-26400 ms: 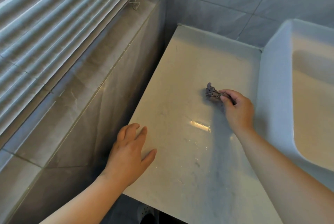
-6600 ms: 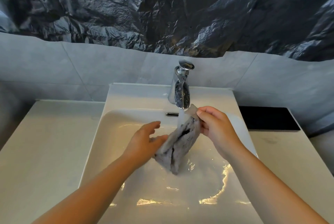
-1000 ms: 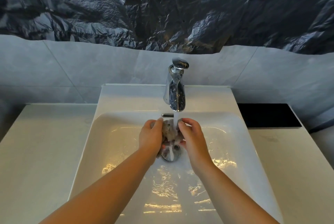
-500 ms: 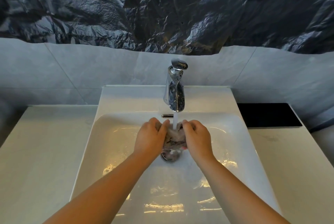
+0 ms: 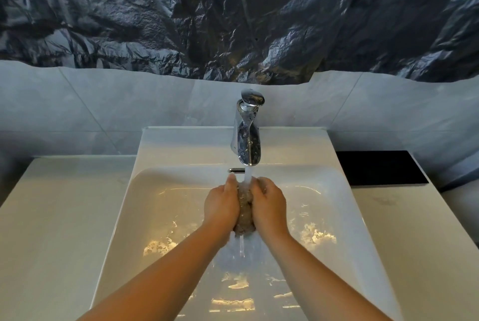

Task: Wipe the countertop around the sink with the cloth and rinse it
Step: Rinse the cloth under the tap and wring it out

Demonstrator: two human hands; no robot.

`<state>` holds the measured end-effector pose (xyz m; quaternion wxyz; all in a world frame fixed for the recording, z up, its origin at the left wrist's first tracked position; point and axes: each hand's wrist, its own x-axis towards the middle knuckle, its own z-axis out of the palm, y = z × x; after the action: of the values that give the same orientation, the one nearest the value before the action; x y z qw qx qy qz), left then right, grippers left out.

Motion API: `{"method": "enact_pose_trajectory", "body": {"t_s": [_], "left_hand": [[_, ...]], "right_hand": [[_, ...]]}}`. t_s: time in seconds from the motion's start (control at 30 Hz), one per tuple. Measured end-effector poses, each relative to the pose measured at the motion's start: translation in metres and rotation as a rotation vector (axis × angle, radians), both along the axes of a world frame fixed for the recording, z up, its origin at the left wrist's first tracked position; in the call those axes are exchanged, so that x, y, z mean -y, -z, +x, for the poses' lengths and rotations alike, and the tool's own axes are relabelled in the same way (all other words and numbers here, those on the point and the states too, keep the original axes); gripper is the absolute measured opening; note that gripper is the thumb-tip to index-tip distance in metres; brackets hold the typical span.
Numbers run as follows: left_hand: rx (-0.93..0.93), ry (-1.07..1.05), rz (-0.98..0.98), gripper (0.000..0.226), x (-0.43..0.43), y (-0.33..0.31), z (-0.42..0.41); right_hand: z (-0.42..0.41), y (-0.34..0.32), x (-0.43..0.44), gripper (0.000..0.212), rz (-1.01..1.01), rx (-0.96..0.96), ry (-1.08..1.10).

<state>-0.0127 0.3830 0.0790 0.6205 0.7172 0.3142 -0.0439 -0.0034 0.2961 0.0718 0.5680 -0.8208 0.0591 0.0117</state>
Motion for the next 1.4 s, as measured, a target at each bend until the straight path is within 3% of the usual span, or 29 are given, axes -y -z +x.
{"method": "enact_pose_trajectory", "body": {"t_s": [0.1,0.2,0.27,0.33,0.43,0.5,0.57,0.63,0.7,0.8,0.9,0.97,1.1,1.23,1.4], "left_hand": [[-0.065,0.053,-0.152,0.047,-0.011,-0.001,0.005],[-0.159,0.136,-0.379,0.036,-0.026,-0.002,0.003],[-0.203,0.222,-0.387,0.034,-0.032,0.006,0.002],[-0.224,0.294,-0.331,0.038,-0.029,0.012,-0.003],[-0.203,0.221,-0.48,0.045,-0.015,0.015,-0.012],[-0.14,0.035,-0.453,0.046,-0.007,0.015,-0.012],[-0.075,-0.12,-0.305,0.044,0.0,0.014,-0.01],[-0.021,-0.127,-0.198,0.043,0.003,0.009,-0.008],[-0.009,-0.096,-0.219,0.045,0.005,0.002,-0.008],[-0.031,-0.02,-0.314,0.034,0.009,-0.008,-0.008],[-0.071,0.049,-0.348,0.042,0.008,-0.009,-0.008],[-0.073,0.056,-0.326,0.045,-0.004,-0.008,-0.009],[-0.066,0.06,-0.117,0.04,-0.038,-0.003,-0.009],[-0.034,0.117,0.083,0.028,-0.053,-0.003,-0.014],[0.0,0.155,0.153,0.027,-0.062,-0.019,-0.025]], "right_hand": [[0.019,0.002,0.015,0.029,-0.167,0.019,-0.135],[0.029,0.009,0.026,0.04,-0.194,-0.032,0.009],[0.028,0.012,0.026,0.05,0.099,-0.202,0.156],[0.017,0.003,0.019,0.045,0.466,-0.376,0.193],[-0.002,-0.019,0.009,0.032,0.707,-0.366,0.137],[-0.012,-0.027,0.003,0.021,0.552,-0.195,0.093],[-0.022,-0.03,-0.004,0.013,0.266,0.007,0.032],[-0.03,-0.023,-0.013,0.016,0.087,0.086,0.002],[-0.026,-0.015,-0.014,0.021,0.065,0.039,0.037],[-0.002,-0.001,-0.002,0.028,0.07,-0.184,0.048],[0.021,0.011,0.011,0.037,-0.188,-0.369,-0.137],[0.026,0.01,0.02,0.039,-0.222,-0.385,-0.173],[0.026,-0.023,0.044,0.026,-0.365,-0.045,-0.138],[0.033,-0.085,0.035,0.042,-0.262,0.395,-0.155],[0.046,-0.115,0.01,0.051,-0.539,0.533,-0.387]]}}
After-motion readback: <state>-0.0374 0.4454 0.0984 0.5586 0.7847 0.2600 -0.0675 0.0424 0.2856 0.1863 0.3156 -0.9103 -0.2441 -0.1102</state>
